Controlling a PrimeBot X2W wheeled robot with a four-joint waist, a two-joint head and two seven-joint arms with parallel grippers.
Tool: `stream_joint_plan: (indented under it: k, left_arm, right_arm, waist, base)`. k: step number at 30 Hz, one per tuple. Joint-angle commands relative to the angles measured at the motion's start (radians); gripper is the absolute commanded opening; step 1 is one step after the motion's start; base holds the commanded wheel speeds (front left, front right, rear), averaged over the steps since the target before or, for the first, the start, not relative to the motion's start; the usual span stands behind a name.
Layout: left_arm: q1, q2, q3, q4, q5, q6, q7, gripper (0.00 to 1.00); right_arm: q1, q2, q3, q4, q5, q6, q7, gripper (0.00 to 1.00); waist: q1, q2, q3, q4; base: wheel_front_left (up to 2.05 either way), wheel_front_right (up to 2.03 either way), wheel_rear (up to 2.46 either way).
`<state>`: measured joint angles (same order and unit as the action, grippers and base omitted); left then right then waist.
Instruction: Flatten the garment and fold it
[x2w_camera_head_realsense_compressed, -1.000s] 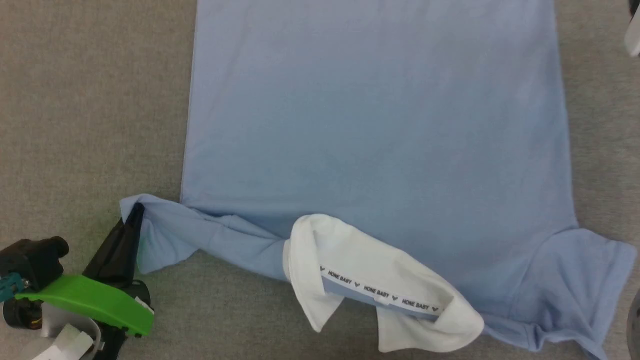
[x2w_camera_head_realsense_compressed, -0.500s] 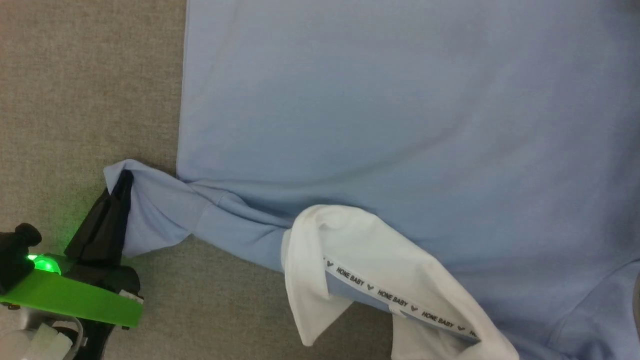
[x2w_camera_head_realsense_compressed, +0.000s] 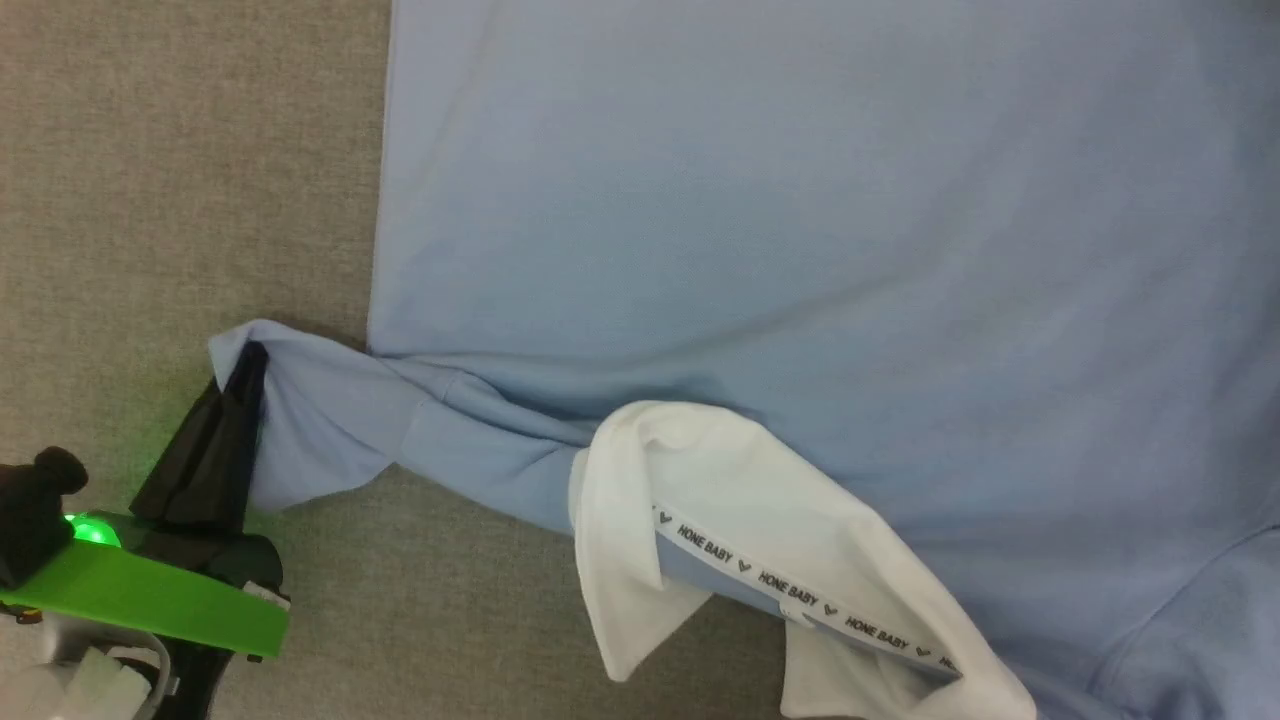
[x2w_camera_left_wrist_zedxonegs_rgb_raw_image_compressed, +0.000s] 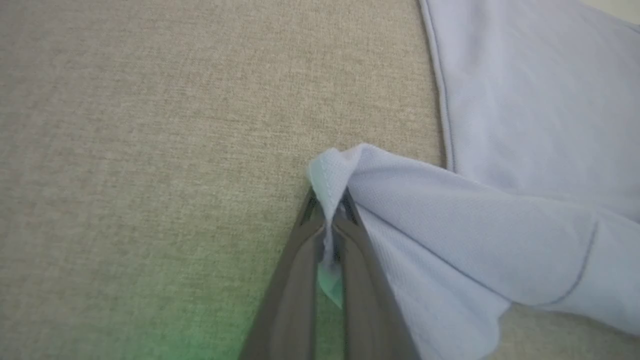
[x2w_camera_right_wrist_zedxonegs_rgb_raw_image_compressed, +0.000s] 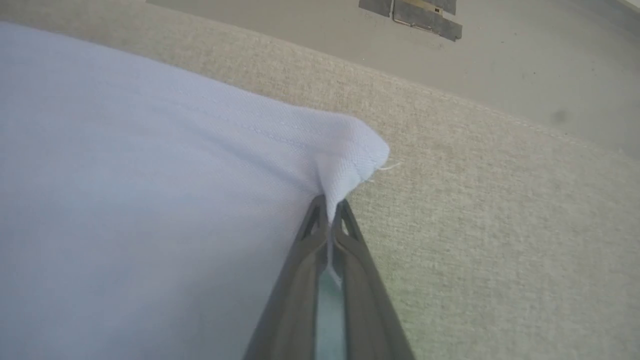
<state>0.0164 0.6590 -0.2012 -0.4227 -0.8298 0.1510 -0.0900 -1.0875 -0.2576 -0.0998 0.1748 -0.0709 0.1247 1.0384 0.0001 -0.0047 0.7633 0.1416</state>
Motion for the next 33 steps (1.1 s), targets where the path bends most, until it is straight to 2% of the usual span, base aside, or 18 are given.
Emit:
stream_joint_plan:
  k: [1, 8, 14, 20, 24, 27, 33]
  left_arm:
    - [0.004, 0.003, -0.003, 0.011, 0.010, 0.005, 0.003, 0.00]
    - [-0.021, -0.006, -0.038, 0.051, 0.016, 0.002, 0.027, 0.00]
    - [-0.033, -0.017, -0.091, 0.116, 0.035, 0.007, 0.060, 0.00]
    - [-0.028, -0.041, -0.138, 0.162, 0.048, 0.029, 0.090, 0.00]
    - [-0.025, -0.058, -0.163, 0.185, 0.050, 0.039, 0.107, 0.00]
    - [-0.025, -0.072, -0.178, 0.204, 0.049, 0.044, 0.114, 0.00]
    - [-0.030, -0.101, -0.199, 0.241, 0.041, 0.045, 0.117, 0.00]
  right_arm:
    - [0.019, -0.005, -0.008, -0.005, -0.001, 0.006, -0.003, 0.00]
    - [0.032, -0.013, -0.050, -0.037, 0.035, 0.006, -0.089, 0.00]
    - [0.164, -0.063, -0.027, -0.062, 0.130, 0.006, -0.107, 0.00]
    - [0.415, -0.104, -0.009, -0.156, 0.241, 0.006, -0.097, 0.00]
    - [0.607, -0.102, -0.021, -0.240, 0.306, 0.006, -0.090, 0.00]
    - [0.766, -0.083, -0.038, -0.293, 0.344, 0.006, -0.093, 0.00]
    - [1.038, 0.010, -0.048, -0.325, 0.400, 0.006, -0.113, 0.00]
  waist:
    - [-0.0001, 0.0047, -0.031, -0.006]
    - [-0.0001, 0.0047, -0.162, -0.032]
    - [-0.0001, 0.0047, -0.325, -0.091]
    - [-0.0001, 0.0047, -0.474, -0.155]
    - [-0.0001, 0.0047, -0.537, -0.180]
    - [-0.0001, 0.0047, -0.571, -0.188]
    - [-0.0001, 0.0047, -0.609, -0.185]
  base:
    - [0.00, 0.00, 0.00]
    - [0.00, 0.00, 0.00]
    - [0.00, 0.00, 0.00]
    - [0.00, 0.00, 0.00]
    - [0.00, 0.00, 0.00]
    - [0.00, 0.00, 0.00]
    - [0.00, 0.00, 0.00]
